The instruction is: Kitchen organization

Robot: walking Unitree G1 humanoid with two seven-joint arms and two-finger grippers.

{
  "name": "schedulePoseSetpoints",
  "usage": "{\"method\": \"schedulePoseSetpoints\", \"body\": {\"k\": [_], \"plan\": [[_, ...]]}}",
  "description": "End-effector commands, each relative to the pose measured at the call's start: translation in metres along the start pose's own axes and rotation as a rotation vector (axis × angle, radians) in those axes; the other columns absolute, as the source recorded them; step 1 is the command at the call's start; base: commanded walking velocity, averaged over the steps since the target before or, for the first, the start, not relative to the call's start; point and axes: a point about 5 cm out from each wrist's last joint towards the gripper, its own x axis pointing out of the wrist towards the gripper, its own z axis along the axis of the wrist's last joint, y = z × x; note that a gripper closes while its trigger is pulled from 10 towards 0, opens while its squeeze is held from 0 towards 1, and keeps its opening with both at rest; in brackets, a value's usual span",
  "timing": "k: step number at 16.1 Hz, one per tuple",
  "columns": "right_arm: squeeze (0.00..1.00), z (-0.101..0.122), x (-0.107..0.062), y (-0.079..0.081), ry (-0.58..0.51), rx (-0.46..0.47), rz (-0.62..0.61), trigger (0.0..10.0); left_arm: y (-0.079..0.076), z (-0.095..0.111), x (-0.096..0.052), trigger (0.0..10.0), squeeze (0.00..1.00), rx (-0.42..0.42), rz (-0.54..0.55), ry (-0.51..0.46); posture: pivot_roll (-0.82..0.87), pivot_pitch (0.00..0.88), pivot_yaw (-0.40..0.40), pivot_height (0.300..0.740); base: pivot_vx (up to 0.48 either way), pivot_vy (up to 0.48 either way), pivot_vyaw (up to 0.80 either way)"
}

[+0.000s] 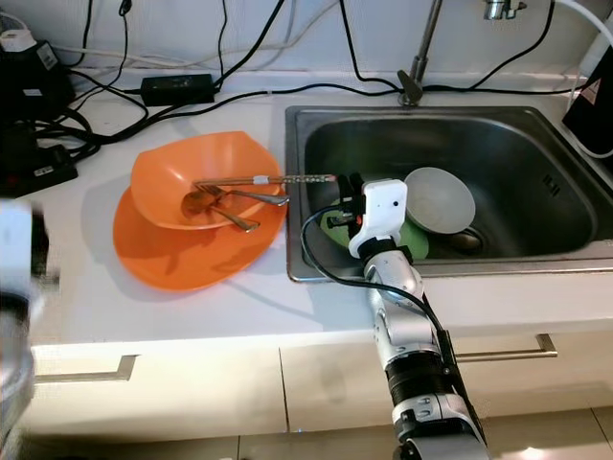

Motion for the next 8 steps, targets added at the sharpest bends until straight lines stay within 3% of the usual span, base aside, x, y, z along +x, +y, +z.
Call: {"method": "schedulePoseSetpoints", "body": {"k": [1,4,6,8], "plan": [[0.0,-0.007,-0.003,-0.002,0.021,0.03,-0.024,10.0,-0.001,0.001,0.004,10.0,0.0,-0.009,0.029,-0.042,0.25,0.087,0.011,0.74,0.0,0.0,0.0],[0.0,0.007,-0.002,-0.008,-0.052,0.022,-0.044,10.0,-0.021,0.006,0.022,10.0,0.0,-0.127,-0.022,-0.16,0.21,0.067,0.016,0.74,0.0,0.0,0.0],[0.0,0.026,-0.004,-0.02,-0.138,-0.072,-0.089,10.0,-0.044,0.004,0.033,10.0,0.0,-0.205,-0.078,-0.202,0.16,0.046,0.024,0.74,0.0,0.0,0.0],[0.0,0.041,-0.006,-0.029,-0.198,-0.106,-0.137,10.0,-0.054,0.004,0.034,10.0,0.0,-0.233,-0.104,-0.218,0.14,0.039,0.032,0.74,0.0,0.0,0.0]]}}
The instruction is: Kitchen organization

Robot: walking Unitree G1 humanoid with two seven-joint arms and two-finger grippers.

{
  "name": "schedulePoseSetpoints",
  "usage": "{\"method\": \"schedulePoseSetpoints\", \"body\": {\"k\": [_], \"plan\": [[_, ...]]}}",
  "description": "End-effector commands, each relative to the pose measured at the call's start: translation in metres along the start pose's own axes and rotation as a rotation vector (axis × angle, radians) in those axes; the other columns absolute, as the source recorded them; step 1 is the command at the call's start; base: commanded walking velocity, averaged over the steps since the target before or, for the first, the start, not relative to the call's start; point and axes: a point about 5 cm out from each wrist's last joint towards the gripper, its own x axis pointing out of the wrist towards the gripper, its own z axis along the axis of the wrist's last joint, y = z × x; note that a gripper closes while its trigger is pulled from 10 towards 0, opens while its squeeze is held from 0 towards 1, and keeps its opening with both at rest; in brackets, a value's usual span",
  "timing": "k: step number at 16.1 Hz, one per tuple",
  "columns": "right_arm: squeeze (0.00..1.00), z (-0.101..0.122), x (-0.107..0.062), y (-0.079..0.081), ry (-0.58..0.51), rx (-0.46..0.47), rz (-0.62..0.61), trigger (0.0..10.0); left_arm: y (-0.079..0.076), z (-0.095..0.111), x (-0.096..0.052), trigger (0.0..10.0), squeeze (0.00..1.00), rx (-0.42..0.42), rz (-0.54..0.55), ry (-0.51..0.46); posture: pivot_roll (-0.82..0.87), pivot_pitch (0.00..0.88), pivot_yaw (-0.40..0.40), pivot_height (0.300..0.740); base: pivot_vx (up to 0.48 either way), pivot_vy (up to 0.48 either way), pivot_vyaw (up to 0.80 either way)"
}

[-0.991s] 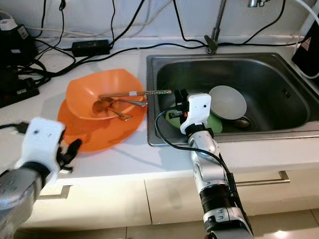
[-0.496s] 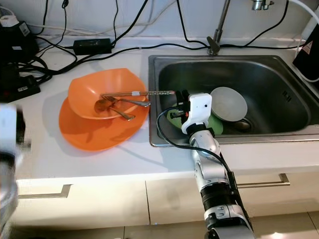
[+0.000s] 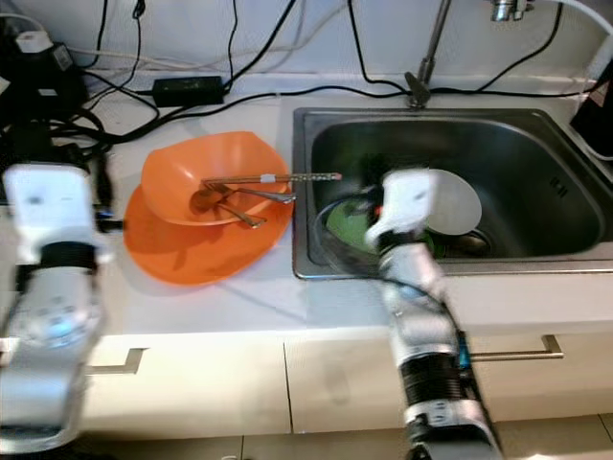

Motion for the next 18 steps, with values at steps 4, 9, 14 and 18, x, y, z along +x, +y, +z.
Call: {"method": "schedulePoseSetpoints", "body": {"k": [4,9,14,18], "plan": [[0.0,0.023,0.007,-0.011,-0.08,-0.032,-0.054,10.0,-0.009,-0.001,0.005,10.0,0.0,-0.045,-0.02,-0.056,0.13,0.037,0.032,0.74,0.0,0.0,0.0],[0.0,0.023,0.005,-0.005,-0.075,-0.021,-0.033,10.0,-0.015,0.0,0.014,10.0,0.0,-0.081,-0.032,-0.113,0.14,0.041,0.022,0.74,0.0,0.0,0.0],[0.0,0.015,-0.002,0.002,-0.034,0.004,-0.011,10.0,-0.021,0.008,0.033,10.0,0.0,-0.107,0.019,-0.173,0.12,0.041,0.007,0.74,0.0,-0.25,0.0],[0.0,0.015,-0.002,0.002,-0.029,0.011,-0.007,10.0,-0.023,0.007,0.032,10.0,0.0,-0.115,0.022,-0.18,0.12,0.045,0.003,0.74,0.0,-0.48,0.0]]}}
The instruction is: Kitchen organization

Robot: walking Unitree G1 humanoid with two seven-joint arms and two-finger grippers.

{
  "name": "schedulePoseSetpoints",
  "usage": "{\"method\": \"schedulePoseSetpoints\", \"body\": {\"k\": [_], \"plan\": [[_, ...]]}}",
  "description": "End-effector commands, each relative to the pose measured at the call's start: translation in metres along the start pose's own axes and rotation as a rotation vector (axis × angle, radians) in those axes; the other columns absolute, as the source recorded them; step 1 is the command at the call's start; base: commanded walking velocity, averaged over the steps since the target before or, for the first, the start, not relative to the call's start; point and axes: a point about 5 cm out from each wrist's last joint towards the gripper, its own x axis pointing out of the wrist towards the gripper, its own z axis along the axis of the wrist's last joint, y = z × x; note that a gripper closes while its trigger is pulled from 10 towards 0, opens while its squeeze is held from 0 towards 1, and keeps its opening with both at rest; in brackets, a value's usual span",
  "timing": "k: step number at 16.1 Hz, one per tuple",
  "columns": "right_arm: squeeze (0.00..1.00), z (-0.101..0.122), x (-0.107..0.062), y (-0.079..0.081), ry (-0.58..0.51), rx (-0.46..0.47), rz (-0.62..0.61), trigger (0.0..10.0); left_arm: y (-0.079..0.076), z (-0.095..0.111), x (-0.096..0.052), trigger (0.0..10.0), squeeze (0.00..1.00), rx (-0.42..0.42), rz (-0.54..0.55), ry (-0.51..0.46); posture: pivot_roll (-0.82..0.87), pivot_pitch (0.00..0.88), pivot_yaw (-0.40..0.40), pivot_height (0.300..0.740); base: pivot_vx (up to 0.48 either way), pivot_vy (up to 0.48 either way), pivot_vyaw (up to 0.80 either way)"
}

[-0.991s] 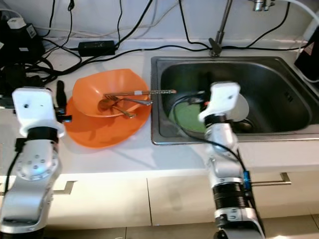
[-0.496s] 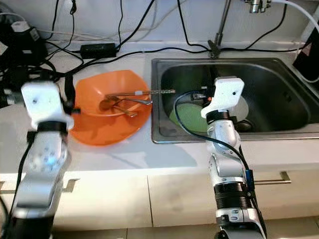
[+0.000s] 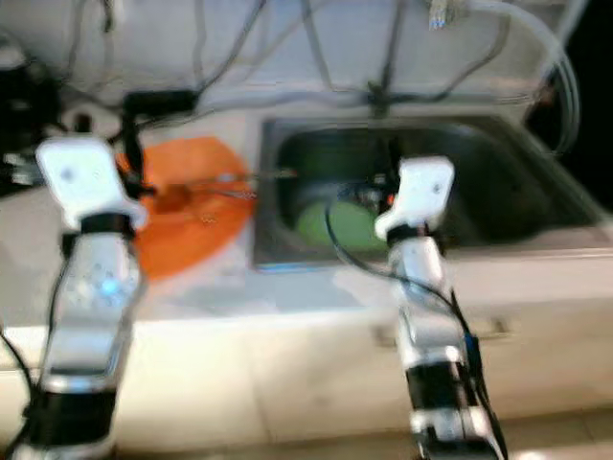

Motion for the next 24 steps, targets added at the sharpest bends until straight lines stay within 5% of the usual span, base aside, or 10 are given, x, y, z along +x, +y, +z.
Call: {"method": "schedulePoseSetpoints", "body": {"k": [1,10,14,24], "plan": [[0.0,0.004,0.002,0.001,-0.01,0.01,0.006,10.0,0.005,0.001,0.002,10.0,0.0,0.016,0.024,-0.015,0.12,0.045,0.0,0.74,0.0,-0.48,0.0],[0.0,0.002,0.003,0.008,0.012,0.002,0.042,10.0,0.009,0.015,0.007,10.0,0.0,-0.005,0.053,-0.065,0.13,0.051,-0.006,0.74,0.0,-0.107,0.07],[0.0,-0.002,0.002,0.009,0.034,0.001,0.049,10.0,0.009,0.009,0.006,10.0,0.0,-0.011,0.048,-0.029,0.13,0.051,-0.005,0.74,0.0,0.0,0.68],[0.0,-0.009,0.0,0.011,0.073,0.024,0.048,10.0,-0.007,-0.012,-0.004,10.0,0.0,-0.067,-0.068,0.079,0.13,0.036,0.008,0.74,0.0,0.0,0.0]]}}
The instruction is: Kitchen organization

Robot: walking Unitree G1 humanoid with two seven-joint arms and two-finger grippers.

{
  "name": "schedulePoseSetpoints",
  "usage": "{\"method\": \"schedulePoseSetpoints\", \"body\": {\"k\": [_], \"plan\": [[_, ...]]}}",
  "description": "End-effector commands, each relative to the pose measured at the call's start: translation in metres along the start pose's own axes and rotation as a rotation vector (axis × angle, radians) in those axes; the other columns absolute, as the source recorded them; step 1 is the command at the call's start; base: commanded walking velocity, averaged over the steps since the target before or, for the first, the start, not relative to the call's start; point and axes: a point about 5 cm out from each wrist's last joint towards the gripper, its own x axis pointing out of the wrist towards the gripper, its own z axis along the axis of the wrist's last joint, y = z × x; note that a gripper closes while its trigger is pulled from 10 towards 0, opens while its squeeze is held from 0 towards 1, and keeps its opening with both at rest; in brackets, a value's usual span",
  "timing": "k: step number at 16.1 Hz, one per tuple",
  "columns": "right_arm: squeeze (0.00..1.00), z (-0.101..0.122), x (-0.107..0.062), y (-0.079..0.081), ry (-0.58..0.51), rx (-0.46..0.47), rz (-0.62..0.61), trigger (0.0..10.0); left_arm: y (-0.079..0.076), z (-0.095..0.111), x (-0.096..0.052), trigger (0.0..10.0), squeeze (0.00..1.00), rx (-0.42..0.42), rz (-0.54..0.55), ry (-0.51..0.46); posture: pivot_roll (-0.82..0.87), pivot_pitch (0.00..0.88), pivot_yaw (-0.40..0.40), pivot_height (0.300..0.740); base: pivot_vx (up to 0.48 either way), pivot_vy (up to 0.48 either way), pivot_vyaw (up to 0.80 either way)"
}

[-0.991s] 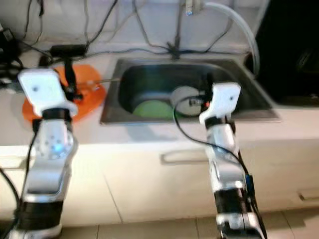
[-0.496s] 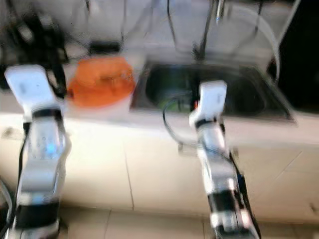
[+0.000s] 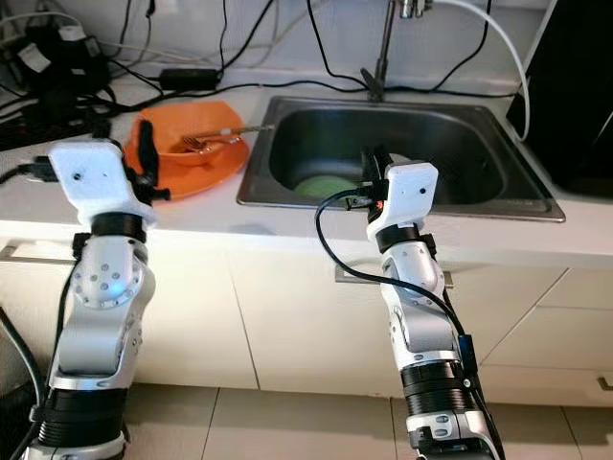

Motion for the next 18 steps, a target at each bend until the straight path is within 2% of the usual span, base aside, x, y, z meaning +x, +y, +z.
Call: {"method": "schedulePoseSetpoints", "body": {"k": [1,5,18], "plan": [[0.0,-0.0018,0.0005,-0.0011,0.012,0.012,-0.008,10.0,-0.0028,-0.0084,-0.0033,10.0,0.0,0.0,-0.027,0.04,0.13,0.036,0.008,0.74,0.0,0.0,0.0],[0.0,-0.0081,-0.0026,0.0005,0.036,0.026,-0.009,10.0,-0.0022,-0.0123,-0.0048,10.0,0.0,0.002,-0.036,0.052,0.12,0.024,0.013,0.74,0.293,0.0,0.0],[0.0,-0.009,-0.0014,0.0022,0.041,0.036,0.002,10.0,-0.0013,-0.0055,-0.002,10.0,0.0,0.02,-0.018,0.024,0.13,0.053,0.004,0.74,0.302,0.0,0.0]]}}
